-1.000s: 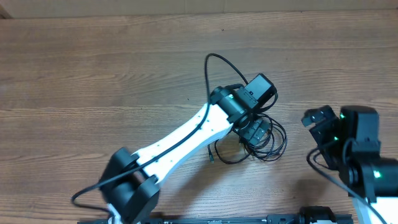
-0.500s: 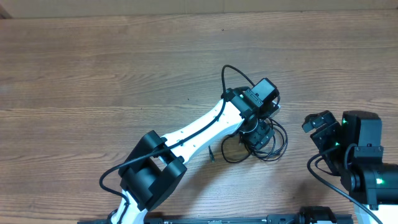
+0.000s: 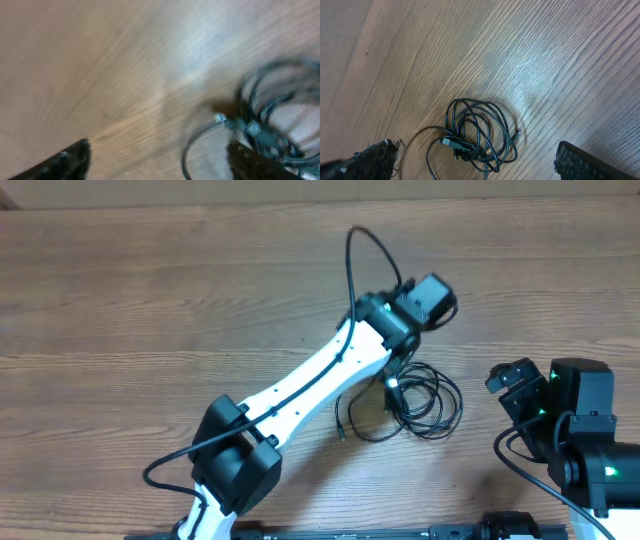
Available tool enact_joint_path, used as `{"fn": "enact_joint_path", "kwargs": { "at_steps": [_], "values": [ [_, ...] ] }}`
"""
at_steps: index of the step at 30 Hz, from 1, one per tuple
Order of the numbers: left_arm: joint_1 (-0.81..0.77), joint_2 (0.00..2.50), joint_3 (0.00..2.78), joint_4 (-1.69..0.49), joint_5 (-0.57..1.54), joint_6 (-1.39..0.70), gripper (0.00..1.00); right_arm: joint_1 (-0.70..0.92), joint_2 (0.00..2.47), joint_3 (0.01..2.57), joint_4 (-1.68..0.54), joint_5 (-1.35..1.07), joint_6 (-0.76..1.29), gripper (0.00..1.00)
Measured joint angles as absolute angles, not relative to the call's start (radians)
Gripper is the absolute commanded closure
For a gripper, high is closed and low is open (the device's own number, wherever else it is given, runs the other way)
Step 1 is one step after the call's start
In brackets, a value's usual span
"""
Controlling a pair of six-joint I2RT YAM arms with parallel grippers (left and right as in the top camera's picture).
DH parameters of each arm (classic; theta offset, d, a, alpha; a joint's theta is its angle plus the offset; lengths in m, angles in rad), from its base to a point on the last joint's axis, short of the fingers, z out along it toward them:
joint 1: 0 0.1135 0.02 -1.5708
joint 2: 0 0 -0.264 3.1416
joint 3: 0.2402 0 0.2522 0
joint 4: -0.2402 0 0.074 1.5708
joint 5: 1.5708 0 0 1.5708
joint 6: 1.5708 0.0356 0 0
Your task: Untangle cables
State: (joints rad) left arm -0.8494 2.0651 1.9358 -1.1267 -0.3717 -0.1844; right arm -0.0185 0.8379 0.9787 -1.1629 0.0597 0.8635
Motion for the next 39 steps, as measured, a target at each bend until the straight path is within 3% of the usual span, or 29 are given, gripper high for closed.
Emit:
{"fn": "enact_joint_path", "kwargs": {
  "at_steps": [3, 8, 19, 27, 39],
  "values": [
    [-0.845, 2.065, 2.022, -1.135, -0.332, -0.187, 0.06, -0.019, 0.838, 0.979, -1.164, 0.059, 0.863, 0.00],
    [-0.847, 2.065, 2.051, -1.134, -0.097, -0.160, 0.10, -0.019, 0.838, 0.979, -1.176, 0.061, 0.863, 0.00],
    [-0.879, 2.065, 1.882, -1.022, 0.163, -0.149, 0.13, -0.019, 0.838, 0.979, -1.179, 0.081, 0.863, 0.00],
    [-0.941, 2.065, 1.765, -0.868, 0.199, -0.167, 0.07, -0.019, 0.838, 0.979, -1.185, 0.097, 0.863, 0.00],
    [-0.950, 2.065, 1.594, -0.664, 0.199, -0.268, 0.19, -0.019, 0.838, 0.979, -1.205, 0.097, 0.863, 0.00]
  ]
}}
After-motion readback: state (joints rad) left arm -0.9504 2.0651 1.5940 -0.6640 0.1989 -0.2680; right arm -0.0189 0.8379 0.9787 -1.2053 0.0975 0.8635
